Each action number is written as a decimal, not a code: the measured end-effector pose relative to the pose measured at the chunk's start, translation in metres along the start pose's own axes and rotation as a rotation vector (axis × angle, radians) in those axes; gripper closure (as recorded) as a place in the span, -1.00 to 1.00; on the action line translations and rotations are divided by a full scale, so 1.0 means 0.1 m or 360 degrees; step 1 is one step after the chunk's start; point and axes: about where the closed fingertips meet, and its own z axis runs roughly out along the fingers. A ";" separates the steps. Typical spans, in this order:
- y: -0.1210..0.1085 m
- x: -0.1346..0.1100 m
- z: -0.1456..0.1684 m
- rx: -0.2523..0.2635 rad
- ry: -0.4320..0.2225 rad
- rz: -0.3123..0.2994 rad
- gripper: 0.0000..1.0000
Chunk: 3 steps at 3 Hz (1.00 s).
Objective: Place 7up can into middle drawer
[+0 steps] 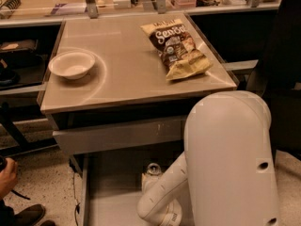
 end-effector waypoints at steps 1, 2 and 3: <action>-0.03 0.09 0.05 0.0024 0.0011 0.0035 1.00; -0.05 0.16 0.08 0.0029 0.0027 0.0058 1.00; -0.05 0.16 0.08 0.0029 0.0027 0.0058 0.62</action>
Offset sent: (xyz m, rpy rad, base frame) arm -0.0099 -0.0039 -0.0339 0.0292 0.0425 -0.0559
